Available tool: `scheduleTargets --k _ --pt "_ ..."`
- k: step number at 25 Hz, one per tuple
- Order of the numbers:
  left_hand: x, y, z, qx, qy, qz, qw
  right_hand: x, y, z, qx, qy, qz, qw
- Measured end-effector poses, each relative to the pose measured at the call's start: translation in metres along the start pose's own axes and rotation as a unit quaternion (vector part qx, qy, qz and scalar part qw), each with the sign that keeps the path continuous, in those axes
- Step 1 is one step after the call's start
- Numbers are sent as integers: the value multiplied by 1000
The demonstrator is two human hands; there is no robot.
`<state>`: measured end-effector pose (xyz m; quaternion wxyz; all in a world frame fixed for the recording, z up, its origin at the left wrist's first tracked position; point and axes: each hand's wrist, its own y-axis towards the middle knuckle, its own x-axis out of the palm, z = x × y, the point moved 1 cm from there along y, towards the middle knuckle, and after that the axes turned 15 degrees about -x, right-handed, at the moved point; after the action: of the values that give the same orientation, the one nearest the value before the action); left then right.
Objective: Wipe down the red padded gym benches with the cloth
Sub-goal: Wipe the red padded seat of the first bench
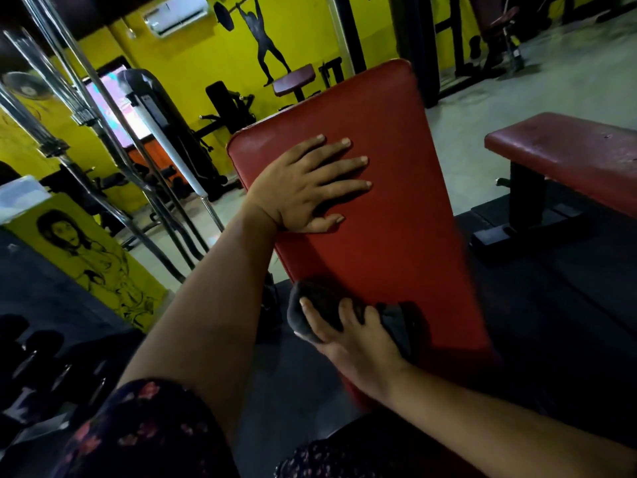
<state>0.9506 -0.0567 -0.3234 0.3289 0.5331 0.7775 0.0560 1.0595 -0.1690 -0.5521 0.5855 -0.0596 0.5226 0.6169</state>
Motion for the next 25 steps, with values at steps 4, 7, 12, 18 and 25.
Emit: scheduleTargets --k 4,7,12,18,25 --pt "-3 1 -4 29 -6 -15 999 -5 -32 43 -12 -38 27 999" --pt "-1 -15 11 37 -27 -31 998 -2 -60 76 11 -83 33 996" --pt "3 -18 41 -15 -24 -2 1000 -9 -105 132 89 -72 -5 993" --pt "16 -13 60 16 -26 17 999 -20 -117 117 328 140 -44 933" --pt "18 -15 60 19 -39 21 999 -22 -49 48 609 378 52 696"
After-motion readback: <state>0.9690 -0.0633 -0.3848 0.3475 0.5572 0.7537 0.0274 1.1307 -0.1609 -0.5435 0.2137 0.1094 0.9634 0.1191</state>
